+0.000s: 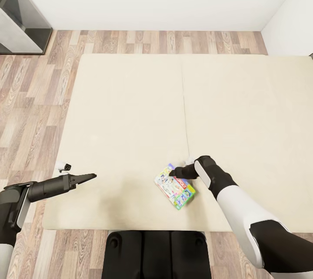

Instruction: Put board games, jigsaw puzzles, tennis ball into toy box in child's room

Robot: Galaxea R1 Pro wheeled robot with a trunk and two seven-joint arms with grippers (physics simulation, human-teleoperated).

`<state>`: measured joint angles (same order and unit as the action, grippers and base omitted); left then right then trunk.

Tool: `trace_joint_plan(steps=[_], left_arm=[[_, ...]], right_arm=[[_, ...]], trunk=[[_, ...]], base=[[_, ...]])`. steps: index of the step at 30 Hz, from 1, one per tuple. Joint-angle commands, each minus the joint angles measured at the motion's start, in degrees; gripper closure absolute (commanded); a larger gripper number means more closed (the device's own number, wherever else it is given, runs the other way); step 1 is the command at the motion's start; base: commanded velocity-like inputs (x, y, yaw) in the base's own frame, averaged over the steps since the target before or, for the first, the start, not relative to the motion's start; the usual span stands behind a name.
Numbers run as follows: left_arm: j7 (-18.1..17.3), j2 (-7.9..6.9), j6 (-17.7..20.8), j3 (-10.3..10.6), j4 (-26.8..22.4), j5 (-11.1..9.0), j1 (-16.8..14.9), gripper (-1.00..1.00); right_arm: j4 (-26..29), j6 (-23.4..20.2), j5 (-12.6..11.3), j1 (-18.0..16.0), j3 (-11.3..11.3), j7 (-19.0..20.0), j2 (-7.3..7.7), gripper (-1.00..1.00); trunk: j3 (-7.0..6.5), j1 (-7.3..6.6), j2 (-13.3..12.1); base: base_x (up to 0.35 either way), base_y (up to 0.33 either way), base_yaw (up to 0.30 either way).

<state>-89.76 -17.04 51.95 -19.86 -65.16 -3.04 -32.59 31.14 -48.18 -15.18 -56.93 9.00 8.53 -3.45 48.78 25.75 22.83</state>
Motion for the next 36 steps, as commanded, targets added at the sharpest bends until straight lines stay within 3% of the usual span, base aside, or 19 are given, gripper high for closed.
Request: trace_joint_plan(steps=[1, 36], left_arm=[[-0.2, -0.01, 0.6, 0.0, 0.0, 0.1, 0.0, -1.0], [-0.2, -0.25, 0.6, 0.0, 0.0, 0.1, 0.0, -1.0]], right_arm=[[0.0, -0.2, 0.1, 0.0, 0.1, 0.4, 0.03, -1.0], [-1.3, 2.5, 0.7, 0.3, 0.3, 0.9, 0.11, -1.0]], trunk=[[0.06, 0.03, 0.1], [0.06, 0.03, 0.1]], base=[[0.0, 0.0, 0.0], [0.0, 0.026, 0.0]])
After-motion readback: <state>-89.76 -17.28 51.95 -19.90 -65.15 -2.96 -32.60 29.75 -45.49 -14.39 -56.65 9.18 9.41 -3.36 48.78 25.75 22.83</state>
